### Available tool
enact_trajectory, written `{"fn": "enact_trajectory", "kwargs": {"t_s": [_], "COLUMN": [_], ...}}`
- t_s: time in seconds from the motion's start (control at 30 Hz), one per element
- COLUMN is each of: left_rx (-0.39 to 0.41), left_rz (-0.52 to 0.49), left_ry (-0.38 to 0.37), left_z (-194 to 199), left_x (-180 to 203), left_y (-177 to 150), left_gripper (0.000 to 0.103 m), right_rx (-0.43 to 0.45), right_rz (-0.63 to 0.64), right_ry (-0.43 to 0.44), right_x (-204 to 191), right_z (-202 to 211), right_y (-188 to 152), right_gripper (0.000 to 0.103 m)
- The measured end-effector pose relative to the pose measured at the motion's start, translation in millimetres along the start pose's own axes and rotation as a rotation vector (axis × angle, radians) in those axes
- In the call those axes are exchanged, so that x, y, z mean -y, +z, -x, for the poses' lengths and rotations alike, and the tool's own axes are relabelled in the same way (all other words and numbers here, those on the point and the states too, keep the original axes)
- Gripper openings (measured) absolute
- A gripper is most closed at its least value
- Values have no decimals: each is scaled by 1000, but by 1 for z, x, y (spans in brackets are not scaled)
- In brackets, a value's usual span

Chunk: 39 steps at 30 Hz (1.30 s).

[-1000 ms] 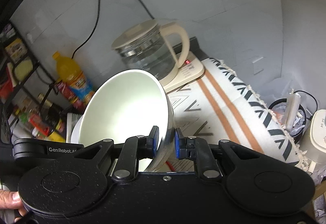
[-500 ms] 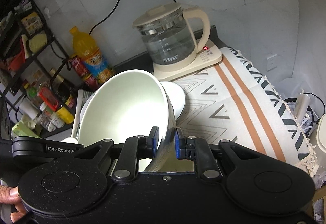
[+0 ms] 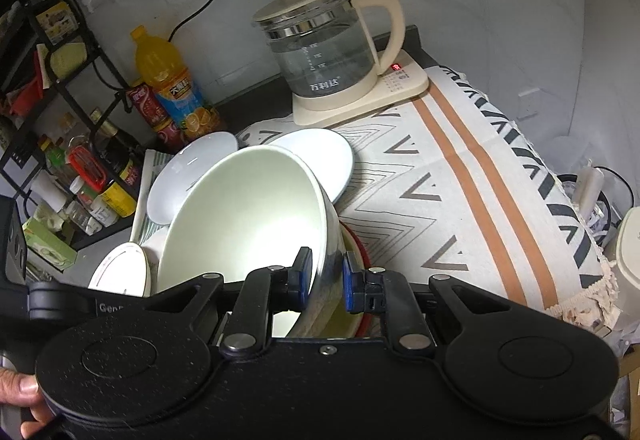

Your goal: Organize plates and bowls

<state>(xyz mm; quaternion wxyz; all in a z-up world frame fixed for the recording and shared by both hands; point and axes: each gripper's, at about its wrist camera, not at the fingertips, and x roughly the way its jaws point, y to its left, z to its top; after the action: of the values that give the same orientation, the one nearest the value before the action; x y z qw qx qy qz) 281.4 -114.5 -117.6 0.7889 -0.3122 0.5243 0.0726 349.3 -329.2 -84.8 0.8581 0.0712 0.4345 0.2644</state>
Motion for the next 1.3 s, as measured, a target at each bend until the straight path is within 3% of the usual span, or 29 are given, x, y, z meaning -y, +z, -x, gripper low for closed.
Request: {"fn": "enact_trajectory", "kwargs": {"t_s": [0.33, 0.93, 1.3], "left_rx": [-46, -65, -29], "left_rz": [2, 24, 29], "left_ry": [14, 4, 57], "left_z": [-9, 3, 13], "left_x": [-1, 2, -8], "left_y": [2, 7, 10], "left_gripper": [15, 20, 20], "right_rx": [-5, 5, -10], "right_rz": [-18, -104, -85], "right_ry": [-36, 21, -8], "right_x": [1, 4, 4], "right_z": [-14, -24, -31], "right_y": [3, 14, 13], "right_gripper": [12, 9, 11]}}
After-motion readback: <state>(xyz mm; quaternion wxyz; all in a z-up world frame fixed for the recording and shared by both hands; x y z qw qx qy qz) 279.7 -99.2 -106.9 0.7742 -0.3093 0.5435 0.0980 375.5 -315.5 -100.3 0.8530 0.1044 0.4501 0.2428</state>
